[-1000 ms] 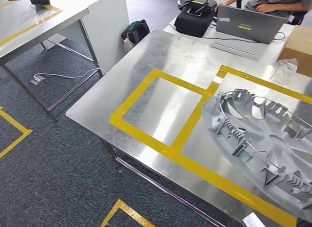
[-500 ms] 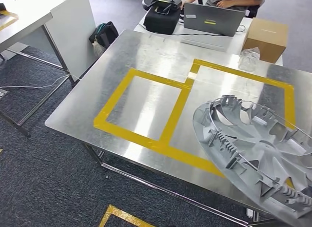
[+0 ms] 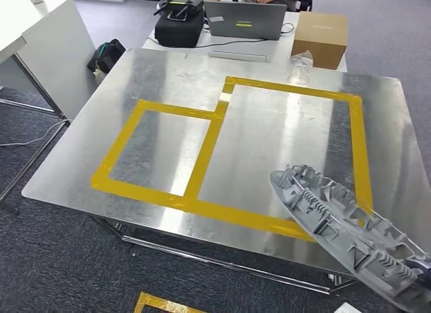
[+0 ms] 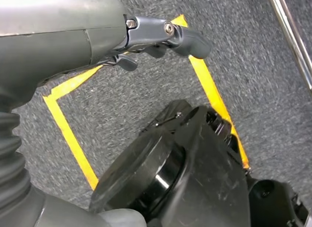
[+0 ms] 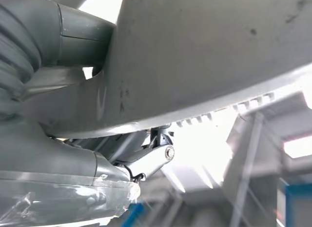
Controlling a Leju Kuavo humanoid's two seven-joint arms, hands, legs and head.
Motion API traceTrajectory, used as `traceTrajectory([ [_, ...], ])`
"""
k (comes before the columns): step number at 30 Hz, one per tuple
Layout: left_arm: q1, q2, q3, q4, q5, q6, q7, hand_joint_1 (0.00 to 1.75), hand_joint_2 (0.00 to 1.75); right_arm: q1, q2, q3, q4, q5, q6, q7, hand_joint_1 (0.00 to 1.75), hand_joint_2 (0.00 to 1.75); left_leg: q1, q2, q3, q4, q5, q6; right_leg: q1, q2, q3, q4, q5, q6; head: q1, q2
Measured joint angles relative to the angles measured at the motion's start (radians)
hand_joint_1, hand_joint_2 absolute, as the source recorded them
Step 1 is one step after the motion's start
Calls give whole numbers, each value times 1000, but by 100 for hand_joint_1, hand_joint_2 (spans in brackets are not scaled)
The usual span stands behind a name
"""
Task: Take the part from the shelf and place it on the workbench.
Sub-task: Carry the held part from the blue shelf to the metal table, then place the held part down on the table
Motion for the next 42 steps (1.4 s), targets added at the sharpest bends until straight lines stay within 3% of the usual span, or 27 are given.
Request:
traceTrajectory([
  [1,3,3,-7,-3,11,2,3,0,175,7,-14,14,6,14,14,55,175,175,0,0,0,-1,3,-8,0,0,-1,0,0,0,-1,0],
  [4,14,14,-32,-10,49,11,13,0,175,23,-79,71,18,55,72,244,175,175,1,0,0,-2,3,-13,0,0,-1,0,0,-1,-1,0],
  [8,21,34,-76,-11,101,27,20,0,175,46,-224,153,26,60,125,484,175,175,0,-1,0,-2,3,-16,0,-1,0,-1,1,0,-1,0],
  [11,22,48,-106,-11,122,35,23,0,175,56,-314,198,26,50,148,574,175,175,-1,-1,0,-2,3,-15,-2,-1,1,-3,2,3,-1,0],
  [27,21,111,-233,-11,226,59,33,0,175,65,-560,238,37,-80,260,750,175,175,-8,-1,0,-2,4,-12,-10,0,1,-5,7,10,-1,0],
  [37,10,144,-306,-10,291,77,33,0,175,66,-626,205,58,-123,314,770,175,175,-8,-1,1,-2,3,-10,-10,0,-3,-6,7,11,-1,0],
  [42,-1,178,-388,-6,397,115,37,0,175,65,-622,95,84,-126,416,688,175,175,-8,-1,3,-2,1,-7,-10,0,-4,-7,6,11,-1,0],
])
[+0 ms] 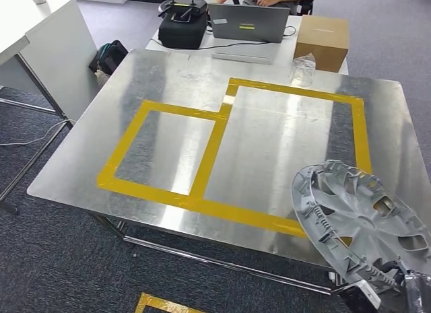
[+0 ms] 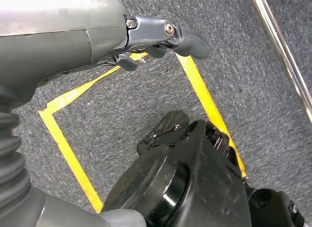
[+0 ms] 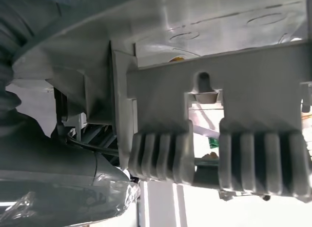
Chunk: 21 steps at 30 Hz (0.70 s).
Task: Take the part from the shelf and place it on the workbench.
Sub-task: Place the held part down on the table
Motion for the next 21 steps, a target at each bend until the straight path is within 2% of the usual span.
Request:
traceTrajectory([
  [3,-6,26,-69,1,73,29,8,0,175,-20,49,-104,19,31,83,-100,175,175,0,0,0,0,0,0,0,0,0,0,0,0,0,0],
  [8,-23,71,-203,2,207,82,17,0,175,-100,172,-313,53,128,240,-298,175,175,0,0,0,0,0,0,0,0,1,-1,0,0,0,0],
  [10,-32,89,-256,2,245,97,19,0,175,-133,206,-380,67,163,278,-342,175,175,0,0,0,0,0,0,0,0,1,-2,0,0,0,0],
  [14,-50,115,-339,2,286,112,20,0,175,-184,236,-447,102,207,292,-372,175,175,-1,0,-1,0,2,1,0,0,8,-2,2,2,0,0],
  [21,-75,143,-421,3,321,123,20,0,175,-228,234,-466,161,237,297,-366,175,175,-1,0,-3,1,3,2,0,0,8,-2,4,3,0,0],
])
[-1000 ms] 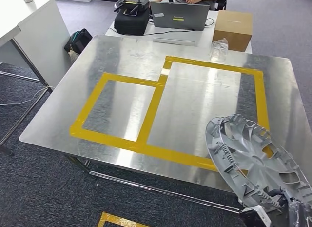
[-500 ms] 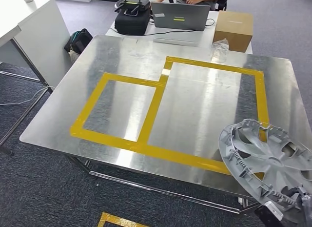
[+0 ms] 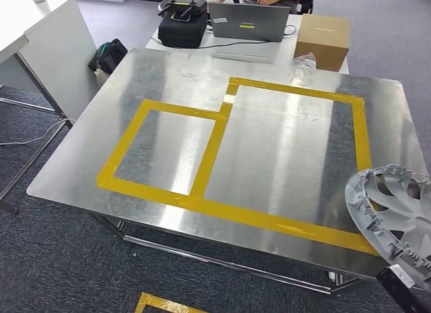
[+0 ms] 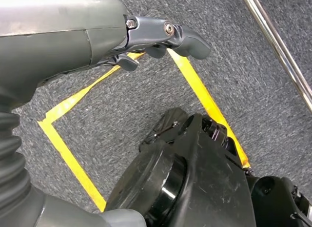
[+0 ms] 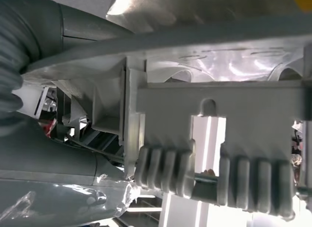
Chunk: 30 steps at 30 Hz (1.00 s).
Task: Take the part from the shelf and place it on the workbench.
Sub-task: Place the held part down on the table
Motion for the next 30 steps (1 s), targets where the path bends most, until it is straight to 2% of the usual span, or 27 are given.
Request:
traceTrajectory([
  [3,-13,10,-36,4,31,7,0,0,175,2,-36,22,15,-4,23,28,175,175,0,0,-2,0,0,0,0,0,0,0,0,0,0,0],
  [7,-42,22,-92,17,74,14,-7,0,175,1,-132,112,41,-58,21,72,175,175,0,0,-2,0,1,0,0,1,0,0,2,1,0,0],
  [12,-74,34,-160,32,114,23,-11,0,175,-25,-274,319,81,-111,-58,146,175,175,-1,0,-2,0,3,2,-1,2,-1,0,4,1,0,0],
  [19,-112,41,-223,57,127,20,-17,0,175,-119,-419,598,111,-119,-77,157,175,175,-1,1,-2,0,5,2,0,3,-3,0,6,1,0,0],
  [24,-126,41,-246,72,129,16,-24,0,175,-171,-480,719,121,-119,-80,157,175,175,-1,1,-3,0,6,1,-1,3,-3,0,6,1,0,0],
  [30,-132,41,-256,81,130,16,-24,0,175,-191,-506,773,128,-119,-82,156,175,175,-1,1,-3,0,5,1,-1,3,-3,-1,6,1,0,0],
])
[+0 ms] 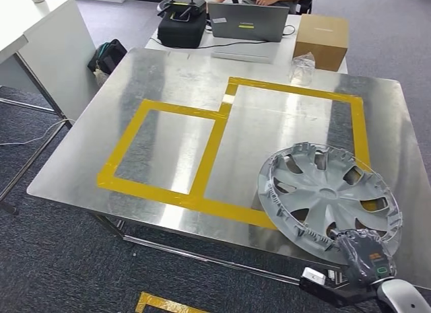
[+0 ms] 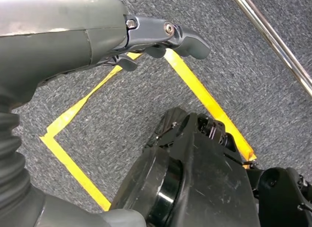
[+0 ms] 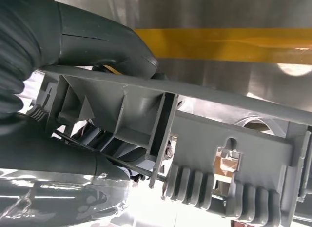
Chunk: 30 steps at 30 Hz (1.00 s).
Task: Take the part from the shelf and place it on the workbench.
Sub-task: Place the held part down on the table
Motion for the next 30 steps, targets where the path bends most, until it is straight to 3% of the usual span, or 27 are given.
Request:
traceTrajectory([
  [12,-22,-1,-27,23,9,-3,-8,0,175,-51,-54,110,9,-27,-14,14,175,175,0,0,0,0,0,0,0,0,-1,0,1,0,0,0],
  [16,-22,0,-35,30,16,-3,-16,0,175,-21,-111,118,4,-65,-40,43,175,175,0,0,-1,0,0,0,0,-1,-1,0,1,0,0,0],
  [23,-30,2,-47,41,21,-4,-20,0,175,19,-198,135,-17,-117,-41,19,175,175,0,0,-1,0,0,1,0,0,-1,-2,1,0,0,0],
  [30,-34,3,-51,49,36,1,-18,0,175,50,-247,157,-29,-152,-58,128,175,175,0,-1,-1,0,0,1,0,-3,0,-2,1,0,0,0],
])
